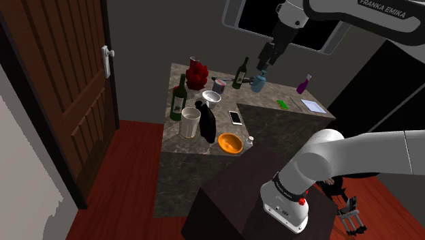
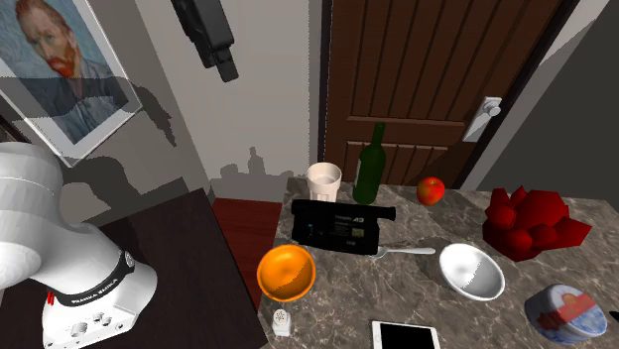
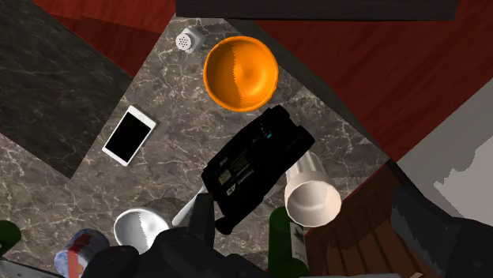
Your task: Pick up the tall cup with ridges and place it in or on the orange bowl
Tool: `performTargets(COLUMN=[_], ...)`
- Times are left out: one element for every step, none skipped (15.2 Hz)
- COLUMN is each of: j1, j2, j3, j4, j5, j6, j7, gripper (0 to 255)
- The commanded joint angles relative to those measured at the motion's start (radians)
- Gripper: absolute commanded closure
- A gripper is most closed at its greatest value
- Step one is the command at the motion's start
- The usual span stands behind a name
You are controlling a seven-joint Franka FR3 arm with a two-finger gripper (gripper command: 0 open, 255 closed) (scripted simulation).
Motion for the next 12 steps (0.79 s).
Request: performTargets(j1=[0.000, 0.003, 0.005, 0.008, 0.010, 0.013, 0.015, 0.017, 0.019, 0.021, 0.022, 0.024], j2=[0.000, 0.016, 0.033, 0.051, 0.071, 0.091, 0.113, 0.136, 0.161, 0.186, 0.213, 0.241], j3=[0.000, 0.005, 0.011, 0.016, 0.022, 0.027, 0.033, 0.038, 0.044, 0.050, 0.055, 0.061], j4=[0.000, -0.017, -0.033, -0.048, -0.062, -0.074, -0.085, -0.095, -0.103, -0.111, -0.117, -0.121], j5=[0.000, 0.001, 0.003, 0.004, 0.005, 0.005, 0.005, 0.005, 0.005, 0.005, 0.004, 0.002], j6=[0.000, 0.030, 0.059, 0.089, 0.119, 0.148, 0.178, 0.208, 0.237, 0.267, 0.296, 0.325], j7=[0.000, 0.008, 0.016, 0.024, 0.032, 0.040, 0.048, 0.056, 0.064, 0.072, 0.081, 0.089], gripper=[0, 0, 0, 0, 0, 0, 0, 0, 0, 0, 0, 0])
